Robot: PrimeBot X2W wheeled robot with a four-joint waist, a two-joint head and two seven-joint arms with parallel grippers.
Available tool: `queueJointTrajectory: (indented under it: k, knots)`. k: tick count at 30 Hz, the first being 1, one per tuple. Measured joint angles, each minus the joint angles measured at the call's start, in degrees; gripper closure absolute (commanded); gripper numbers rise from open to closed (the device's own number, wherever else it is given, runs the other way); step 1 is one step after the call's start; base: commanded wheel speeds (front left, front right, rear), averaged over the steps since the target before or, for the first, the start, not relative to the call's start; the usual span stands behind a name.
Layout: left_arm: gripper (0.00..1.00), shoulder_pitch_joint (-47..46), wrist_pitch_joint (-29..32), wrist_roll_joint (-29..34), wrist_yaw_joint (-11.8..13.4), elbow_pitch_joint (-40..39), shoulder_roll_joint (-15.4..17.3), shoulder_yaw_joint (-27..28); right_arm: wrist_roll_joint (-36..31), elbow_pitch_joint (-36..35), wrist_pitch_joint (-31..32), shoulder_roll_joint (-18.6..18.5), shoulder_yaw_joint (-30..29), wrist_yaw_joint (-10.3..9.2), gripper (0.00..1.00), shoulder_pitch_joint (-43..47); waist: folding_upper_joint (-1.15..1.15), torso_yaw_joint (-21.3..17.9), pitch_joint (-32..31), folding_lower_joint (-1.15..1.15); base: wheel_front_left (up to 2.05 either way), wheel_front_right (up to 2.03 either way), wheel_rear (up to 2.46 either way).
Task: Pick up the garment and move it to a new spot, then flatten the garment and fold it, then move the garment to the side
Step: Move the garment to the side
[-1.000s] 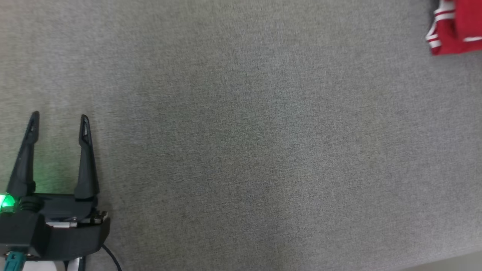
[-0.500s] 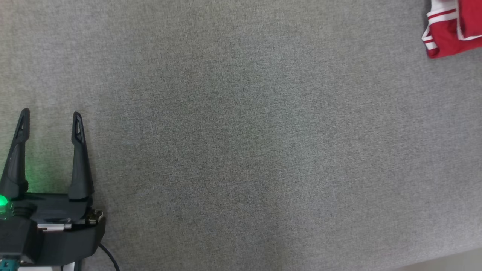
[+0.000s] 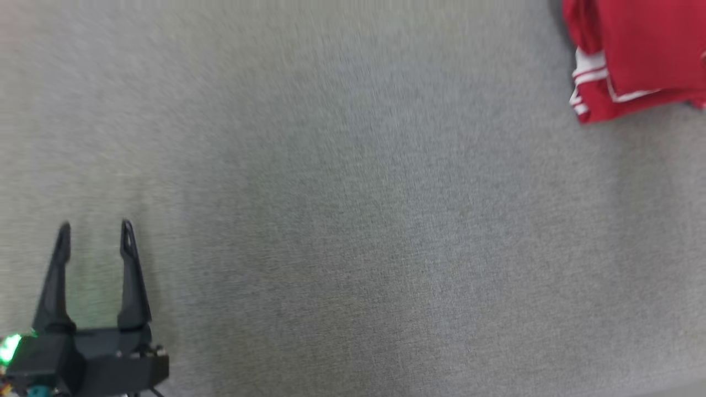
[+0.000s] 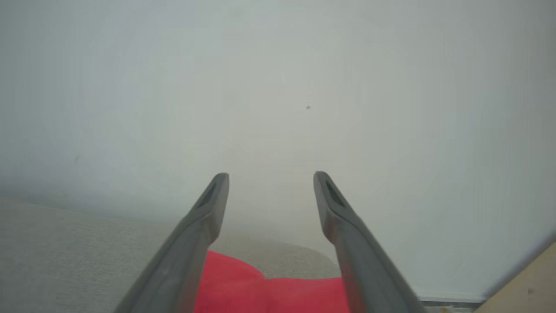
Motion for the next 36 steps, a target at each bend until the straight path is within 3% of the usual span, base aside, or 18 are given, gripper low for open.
queueJointTrajectory:
  k: [9,21,36]
  knots:
    - [0.0,3.84,-0.01,-0.89,-0.47,5.17,-1.7,-0.31,-0.07,-9.47,-0.04,6.91,-4.99,0.0,0.0,15.41,0.0,2.89,-9.24,-0.01,0.0,0.0,0.0]
    - [0.0,7.94,0.0,-1.21,-1.3,8.61,-2.8,-0.8,-2.46,-15.51,-0.04,15.95,-9.27,0.0,0.0,34.32,-0.01,7.35,-19.87,-0.02,0.0,0.0,0.0]
    - [0.0,9.47,0.0,-1.58,-1.96,9.47,-3.52,-1.27,-3.57,-22.23,-0.03,24.19,-13.07,0.0,0.0,53.08,-0.01,8.43,-26.06,-0.01,0.0,0.0,0.0]
